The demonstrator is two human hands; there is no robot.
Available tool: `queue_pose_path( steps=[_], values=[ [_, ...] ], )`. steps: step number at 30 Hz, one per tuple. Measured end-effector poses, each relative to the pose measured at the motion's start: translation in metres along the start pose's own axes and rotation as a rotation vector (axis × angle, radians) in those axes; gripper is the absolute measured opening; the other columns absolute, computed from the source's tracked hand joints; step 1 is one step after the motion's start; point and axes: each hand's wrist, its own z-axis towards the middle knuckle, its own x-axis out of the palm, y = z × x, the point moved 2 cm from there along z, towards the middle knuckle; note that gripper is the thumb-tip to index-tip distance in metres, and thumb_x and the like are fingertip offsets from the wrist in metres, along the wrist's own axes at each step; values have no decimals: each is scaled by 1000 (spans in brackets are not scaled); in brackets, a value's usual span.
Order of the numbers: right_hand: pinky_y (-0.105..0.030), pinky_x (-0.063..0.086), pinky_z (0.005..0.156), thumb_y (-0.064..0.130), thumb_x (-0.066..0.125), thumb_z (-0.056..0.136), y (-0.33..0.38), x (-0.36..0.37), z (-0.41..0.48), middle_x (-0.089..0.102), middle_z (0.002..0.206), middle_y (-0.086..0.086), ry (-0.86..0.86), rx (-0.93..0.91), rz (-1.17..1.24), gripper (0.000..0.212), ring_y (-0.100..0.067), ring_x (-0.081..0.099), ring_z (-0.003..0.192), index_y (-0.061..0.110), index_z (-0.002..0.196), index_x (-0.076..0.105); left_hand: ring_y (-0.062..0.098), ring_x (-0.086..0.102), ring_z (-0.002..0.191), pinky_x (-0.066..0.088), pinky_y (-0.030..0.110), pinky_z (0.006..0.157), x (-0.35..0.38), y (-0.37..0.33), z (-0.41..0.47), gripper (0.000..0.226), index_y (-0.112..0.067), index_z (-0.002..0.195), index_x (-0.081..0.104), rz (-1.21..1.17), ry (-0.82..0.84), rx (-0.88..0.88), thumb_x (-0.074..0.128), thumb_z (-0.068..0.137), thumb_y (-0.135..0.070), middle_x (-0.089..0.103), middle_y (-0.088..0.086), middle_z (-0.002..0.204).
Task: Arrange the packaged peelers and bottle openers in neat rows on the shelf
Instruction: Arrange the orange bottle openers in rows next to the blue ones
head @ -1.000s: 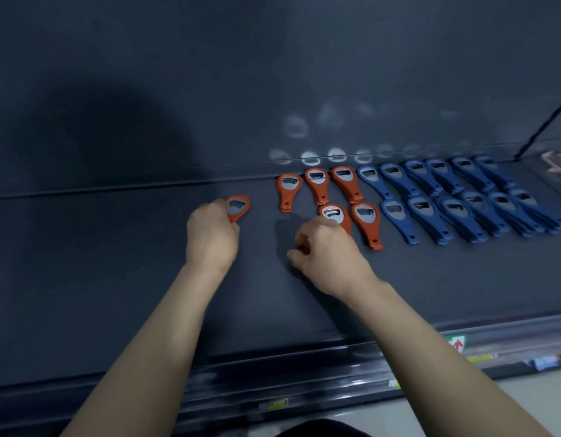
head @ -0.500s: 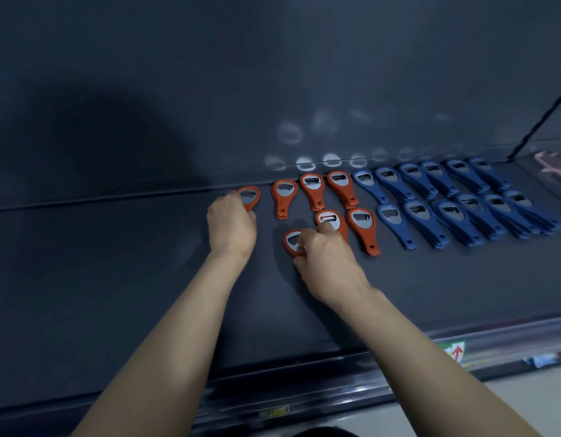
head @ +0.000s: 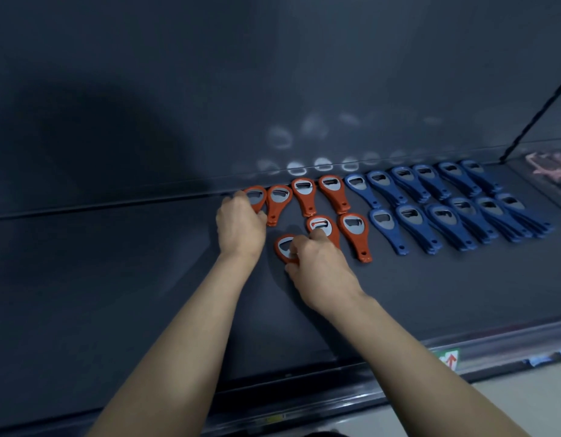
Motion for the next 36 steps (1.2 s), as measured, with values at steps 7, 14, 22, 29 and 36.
queue_pose_path(
  steps=[7, 14, 22, 29, 36],
  values=[
    [-27, 38, 64, 10, 54, 91, 1, -1, 3, 51, 109, -13, -21, 52, -36, 14, -28, 55, 94, 5, 104, 53, 37, 57, 94, 43, 37, 67, -18, 20, -7, 20, 0, 101, 53, 74, 54, -87, 56, 83, -9, 60, 18, 103],
    [-29, 38, 63, 11, 59, 85, 0, -3, 3, 59, 100, -15, -33, 152, 24, 13, -32, 57, 93, 8, 87, 47, 31, 54, 74, 34, 31, 56, -35, 31, -51, 17, -9, 71, 43, 182, 131, -49, 58, 79, -11, 54, 8, 77],
    [-31, 39, 64, 10, 59, 81, -7, -14, -2, 59, 95, -17, -123, 205, 135, 13, -35, 56, 91, 6, 83, 46, 37, 58, 83, 38, 32, 62, -32, 20, -90, 11, -7, 79, 56, 124, 83, 12, 60, 81, -17, 63, 13, 87],
    [-28, 35, 56, 13, 61, 81, -23, -31, -5, 50, 75, -5, -189, 262, 214, 15, -26, 47, 71, 6, 85, 48, 35, 59, 86, 35, 30, 62, -15, -6, -103, 20, -9, 79, 55, 20, 129, 27, 66, 80, -26, 64, 13, 89],
    [-30, 39, 61, 19, 64, 82, -12, -28, -5, 60, 92, -12, -163, 236, 261, 18, -31, 57, 83, 7, 87, 50, 30, 61, 91, 46, 35, 77, -28, 8, -88, 19, -10, 98, 63, -107, 27, 40, 59, 88, -26, 68, 8, 93]
  ],
)
